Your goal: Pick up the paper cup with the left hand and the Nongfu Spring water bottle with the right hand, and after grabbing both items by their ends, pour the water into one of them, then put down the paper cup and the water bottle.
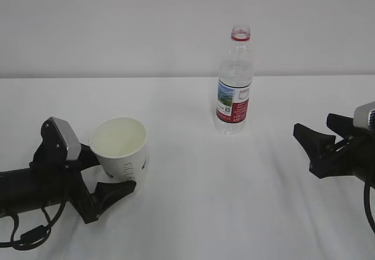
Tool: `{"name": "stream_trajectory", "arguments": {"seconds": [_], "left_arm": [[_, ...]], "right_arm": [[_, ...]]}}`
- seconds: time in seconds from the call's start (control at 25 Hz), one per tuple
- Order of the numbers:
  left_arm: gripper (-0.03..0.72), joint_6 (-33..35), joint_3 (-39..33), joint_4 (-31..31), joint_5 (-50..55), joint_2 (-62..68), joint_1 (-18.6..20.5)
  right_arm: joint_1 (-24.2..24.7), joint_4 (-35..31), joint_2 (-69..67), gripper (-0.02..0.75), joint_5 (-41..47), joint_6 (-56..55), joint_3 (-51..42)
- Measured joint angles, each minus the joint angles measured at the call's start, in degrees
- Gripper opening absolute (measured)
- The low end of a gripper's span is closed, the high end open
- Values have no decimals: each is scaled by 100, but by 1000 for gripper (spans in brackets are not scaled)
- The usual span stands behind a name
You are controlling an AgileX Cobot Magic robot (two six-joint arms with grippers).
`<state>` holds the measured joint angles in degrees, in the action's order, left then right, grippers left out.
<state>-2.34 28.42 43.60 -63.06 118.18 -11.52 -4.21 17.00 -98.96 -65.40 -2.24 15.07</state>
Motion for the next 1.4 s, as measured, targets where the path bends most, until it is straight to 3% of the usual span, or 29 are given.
{"name": "stream_trajectory", "arguments": {"seconds": [0.24, 0.68, 1.16, 1.4], "left_arm": [[652, -4, 0, -183, -22, 0, -376], [578, -4, 0, -315, -35, 0, -373], [574, -4, -14, -719, -209, -46, -373], [574, -30, -151, -729, 401, -670, -373]], "right_arm": [[0, 0, 0, 549, 0, 0, 0], [0, 0, 0, 549, 0, 0, 0], [0, 0, 0, 549, -11, 0, 0], [0, 11, 0, 549, -11, 0, 0]]}}
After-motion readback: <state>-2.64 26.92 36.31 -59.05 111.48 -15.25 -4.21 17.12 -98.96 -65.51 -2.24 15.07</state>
